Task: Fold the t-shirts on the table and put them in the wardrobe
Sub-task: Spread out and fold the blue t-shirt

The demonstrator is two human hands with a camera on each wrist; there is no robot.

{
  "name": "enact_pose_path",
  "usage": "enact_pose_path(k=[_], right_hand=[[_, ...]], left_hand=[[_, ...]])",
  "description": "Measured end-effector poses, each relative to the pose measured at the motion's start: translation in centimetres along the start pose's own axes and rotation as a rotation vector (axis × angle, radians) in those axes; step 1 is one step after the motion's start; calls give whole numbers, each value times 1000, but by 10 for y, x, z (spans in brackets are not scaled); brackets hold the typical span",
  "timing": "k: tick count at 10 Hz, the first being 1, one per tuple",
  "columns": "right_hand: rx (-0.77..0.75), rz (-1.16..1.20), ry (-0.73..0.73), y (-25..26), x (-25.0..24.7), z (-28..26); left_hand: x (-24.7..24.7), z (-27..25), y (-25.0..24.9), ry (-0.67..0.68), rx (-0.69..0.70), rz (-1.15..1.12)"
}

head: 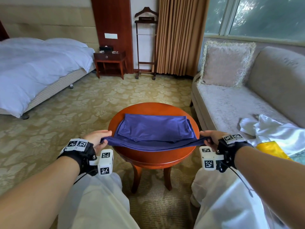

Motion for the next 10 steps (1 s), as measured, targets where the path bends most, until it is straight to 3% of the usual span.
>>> enact_pose_path(k=[2, 4, 5, 7, 9, 10], right_hand=[[-58, 240, -24, 19, 2, 8], [-140, 299, -30, 39, 6, 30], [-143, 157, -40, 47, 4, 67], [-137, -80, -21, 63, 9, 99], [-139, -314, -124, 86, 5, 136], [-165, -561, -225, 99, 3, 167]], left_hand=[[21, 3, -29, 21, 120, -295], [30, 36, -40, 27, 102, -487], [32, 49, -49, 24, 139, -352], [15, 90, -54, -142, 198, -217], [22, 136, -65, -218, 182, 45], [19, 161, -68, -255, 164, 126]])
Point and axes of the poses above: each hand's wrist, its own z-axis towards the middle knuckle, its own x-axis out of the palm, y = z × x, the point moved 7 cm from there along z, towards the middle knuckle, and after that the axes turned 4 degrees about y, right-handed, at the moved point
